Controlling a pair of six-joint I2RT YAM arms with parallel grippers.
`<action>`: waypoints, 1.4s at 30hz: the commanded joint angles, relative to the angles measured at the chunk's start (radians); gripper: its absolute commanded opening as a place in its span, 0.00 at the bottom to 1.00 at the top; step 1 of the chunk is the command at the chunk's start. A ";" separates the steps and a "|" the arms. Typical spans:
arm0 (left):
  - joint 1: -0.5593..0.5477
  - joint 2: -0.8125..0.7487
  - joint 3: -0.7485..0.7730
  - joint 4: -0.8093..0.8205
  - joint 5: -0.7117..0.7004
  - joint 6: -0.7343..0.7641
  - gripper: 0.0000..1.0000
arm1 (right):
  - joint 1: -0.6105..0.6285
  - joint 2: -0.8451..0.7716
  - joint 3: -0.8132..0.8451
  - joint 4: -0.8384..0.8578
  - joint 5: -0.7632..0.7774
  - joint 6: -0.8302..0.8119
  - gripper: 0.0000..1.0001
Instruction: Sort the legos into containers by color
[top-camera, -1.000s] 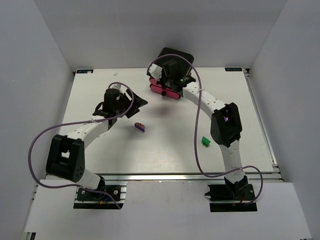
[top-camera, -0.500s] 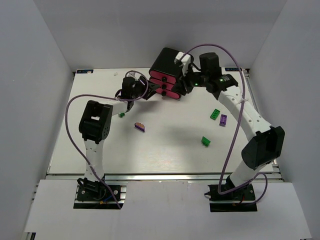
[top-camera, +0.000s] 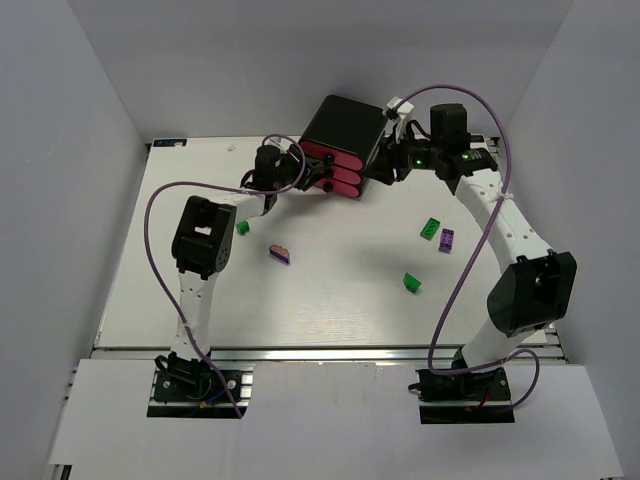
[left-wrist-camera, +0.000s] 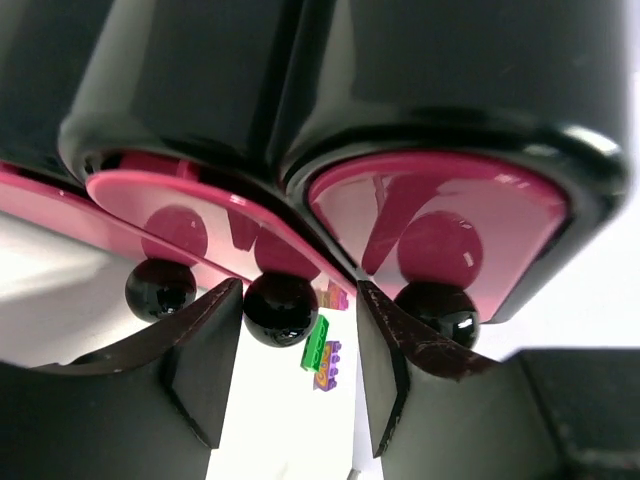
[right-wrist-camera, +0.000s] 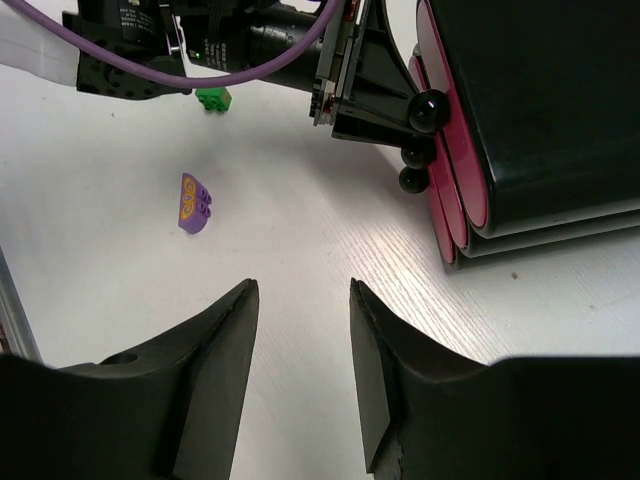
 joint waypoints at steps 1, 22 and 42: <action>-0.010 -0.005 0.026 0.004 0.033 -0.014 0.58 | -0.022 -0.014 -0.005 0.045 -0.041 0.025 0.47; -0.047 0.034 0.056 -0.034 0.041 -0.011 0.38 | -0.080 -0.024 -0.035 0.050 -0.066 0.027 0.53; -0.047 -0.275 -0.318 -0.021 0.058 0.094 0.38 | -0.137 -0.063 -0.136 0.032 -0.016 -0.016 0.72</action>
